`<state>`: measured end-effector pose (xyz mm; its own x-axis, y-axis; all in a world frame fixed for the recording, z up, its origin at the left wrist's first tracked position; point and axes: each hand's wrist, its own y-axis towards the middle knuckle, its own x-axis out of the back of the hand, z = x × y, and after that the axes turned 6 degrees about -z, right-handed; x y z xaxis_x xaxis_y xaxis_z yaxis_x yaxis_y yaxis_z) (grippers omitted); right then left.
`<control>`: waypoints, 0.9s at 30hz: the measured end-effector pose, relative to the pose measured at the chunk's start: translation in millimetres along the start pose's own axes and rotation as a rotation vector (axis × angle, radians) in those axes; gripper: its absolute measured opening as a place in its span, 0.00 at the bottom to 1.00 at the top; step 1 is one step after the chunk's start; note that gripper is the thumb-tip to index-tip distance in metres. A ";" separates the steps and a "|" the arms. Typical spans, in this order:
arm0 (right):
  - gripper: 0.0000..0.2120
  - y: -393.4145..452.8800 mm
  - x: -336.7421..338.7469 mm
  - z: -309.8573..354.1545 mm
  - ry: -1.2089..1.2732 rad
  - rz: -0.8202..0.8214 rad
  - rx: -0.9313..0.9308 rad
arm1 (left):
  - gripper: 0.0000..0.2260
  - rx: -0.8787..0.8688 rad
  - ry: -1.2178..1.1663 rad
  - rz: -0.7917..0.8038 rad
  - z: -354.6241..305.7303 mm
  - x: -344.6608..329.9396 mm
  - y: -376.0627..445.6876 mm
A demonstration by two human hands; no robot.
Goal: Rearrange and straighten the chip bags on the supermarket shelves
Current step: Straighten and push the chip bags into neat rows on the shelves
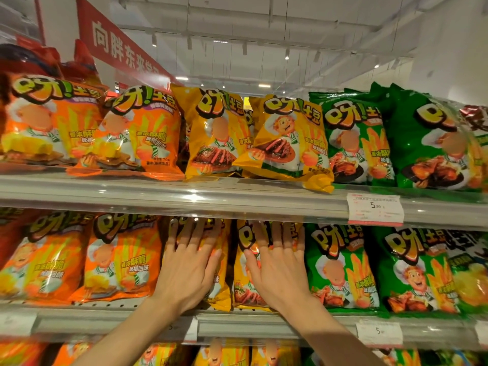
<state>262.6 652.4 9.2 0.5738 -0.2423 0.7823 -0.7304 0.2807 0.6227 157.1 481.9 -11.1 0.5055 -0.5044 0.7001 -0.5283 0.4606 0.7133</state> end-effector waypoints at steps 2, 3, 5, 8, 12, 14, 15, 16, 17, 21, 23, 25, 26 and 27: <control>0.26 1.3 -3.3 1.3 0.004 -0.016 0.015 | 0.23 0.004 0.005 -0.003 -3.8 -1.3 -0.3; 0.28 2.2 -5.7 2.2 0.004 -0.019 0.024 | 0.23 0.005 0.008 -0.004 -4.6 -2.8 -1.0; 0.30 2.8 -8.6 2.9 0.041 -0.002 0.035 | 0.24 0.002 0.014 -0.013 -2.2 -6.1 -2.4; 0.34 1.8 -2.5 -2.7 0.156 -0.013 0.046 | 0.24 0.039 -0.014 -0.060 0.1 -4.1 -4.0; 0.30 -2.5 9.7 -27.0 0.250 -0.123 0.028 | 0.20 0.076 -0.170 -0.264 -23.7 8.1 -2.4; 0.24 -6.4 14.1 -50.1 0.250 -0.212 -0.006 | 0.17 0.015 -0.322 -0.311 -49.5 13.8 -2.1; 0.22 -7.6 17.9 -64.8 0.252 -0.237 -0.014 | 0.17 -0.011 -0.390 -0.307 -64.8 15.4 -2.0; 0.22 -8.4 21.3 -81.1 0.256 -0.252 -0.020 | 0.16 -0.027 -0.449 -0.289 -80.9 15.2 -1.4; 0.22 -9.1 25.5 -99.1 0.258 -0.266 -0.025 | 0.16 -0.036 -0.502 -0.256 -97.9 13.9 -0.3; 0.22 -10.8 42.4 -164.6 0.272 -0.184 -0.099 | 0.18 -0.029 -0.619 -0.087 -159.0 2.6 8.2; 0.23 -12.2 48.9 -186.2 0.287 -0.041 -0.111 | 0.22 0.045 -0.696 0.032 -180.7 -3.3 11.9; 0.28 -12.5 50.9 -202.1 0.331 0.053 -0.070 | 0.26 0.102 -0.733 0.121 -196.5 -8.6 16.7; 0.32 -11.8 50.2 -208.2 0.359 0.100 -0.049 | 0.28 0.123 -0.742 0.162 -203.3 -11.1 19.8; 0.35 -10.6 48.4 -213.9 0.386 0.152 -0.033 | 0.29 0.152 -0.760 0.201 -209.7 -12.8 23.7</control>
<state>377.4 836.4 43.8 0.5616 0.1680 0.8102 -0.8089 0.3177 0.4947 281.2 652.5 3.9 -0.1837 -0.8072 0.5610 -0.6746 0.5186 0.5253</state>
